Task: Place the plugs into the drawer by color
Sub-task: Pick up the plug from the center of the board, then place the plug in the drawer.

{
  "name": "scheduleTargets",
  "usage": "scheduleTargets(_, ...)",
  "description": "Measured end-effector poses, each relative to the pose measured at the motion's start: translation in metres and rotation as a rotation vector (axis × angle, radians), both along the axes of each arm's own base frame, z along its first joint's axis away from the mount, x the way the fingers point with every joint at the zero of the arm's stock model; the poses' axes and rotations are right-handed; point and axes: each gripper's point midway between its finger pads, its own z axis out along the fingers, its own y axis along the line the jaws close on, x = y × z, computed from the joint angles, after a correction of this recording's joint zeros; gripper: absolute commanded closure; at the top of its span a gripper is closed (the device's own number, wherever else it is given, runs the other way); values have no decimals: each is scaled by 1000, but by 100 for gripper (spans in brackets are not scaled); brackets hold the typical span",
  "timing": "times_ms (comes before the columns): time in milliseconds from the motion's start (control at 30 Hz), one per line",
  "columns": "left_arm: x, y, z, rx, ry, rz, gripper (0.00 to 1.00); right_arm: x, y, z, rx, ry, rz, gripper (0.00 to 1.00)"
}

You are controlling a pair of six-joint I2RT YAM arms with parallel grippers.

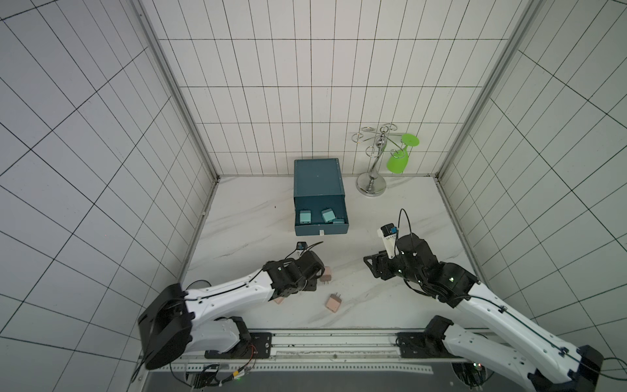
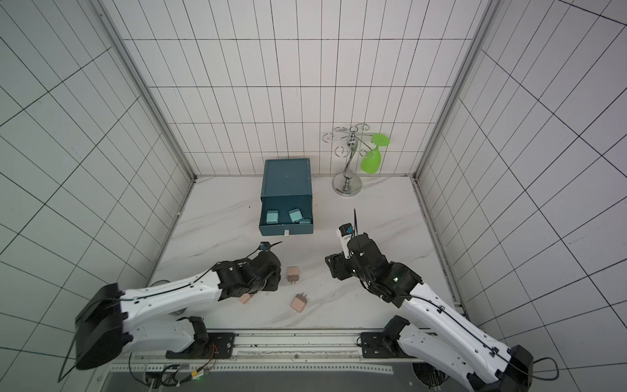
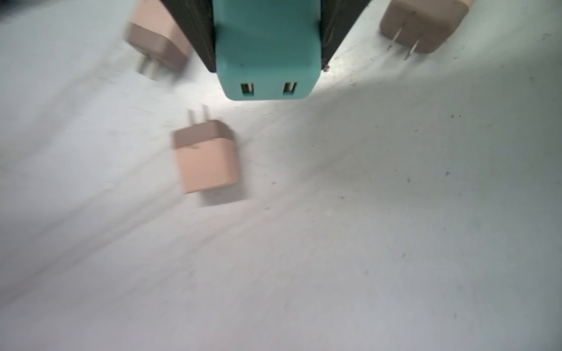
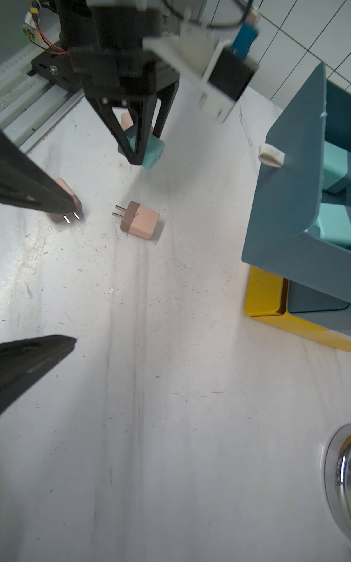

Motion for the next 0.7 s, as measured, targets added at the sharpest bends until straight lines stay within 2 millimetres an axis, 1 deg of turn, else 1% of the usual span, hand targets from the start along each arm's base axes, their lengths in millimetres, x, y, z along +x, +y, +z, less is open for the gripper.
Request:
scheduleTargets(33,2,-3,25,-77,-50,-10,100,-1,1,2,9,-1,6,32)
scheduleTargets(133,9,-2,75,-142,-141,-6,100,-2,2,7,30,-10,15,32)
scheduleTargets(233,24,3,111,-96,-205,45,100,-3,4,8,42,-14,22,32)
scheduleTargets(267,29,6,120,-78,-227,66,100,-3,5,9,44,-14,23,32)
scheduleTargets(367,46,18,153,-8,-310,144,100,-2,7,6,44,-12,26,32)
scheduleTargets(433,62,23,176,50,-366,202,100,-1,8,3,39,-5,28,32)
scheduleTargets(467,69,23,184,75,-383,226,100,-1,9,2,36,-2,28,32)
scheduleTargets(500,79,22,191,109,-399,248,100,0,9,1,34,0,28,32)
scheduleTargets(567,99,12,194,158,-402,266,100,0,10,1,34,0,28,32)
scheduleTargets(633,120,5,183,205,-368,268,100,1,10,1,36,-2,27,32)
scheduleTargets(700,138,2,164,253,-316,267,100,1,10,2,38,-5,27,32)
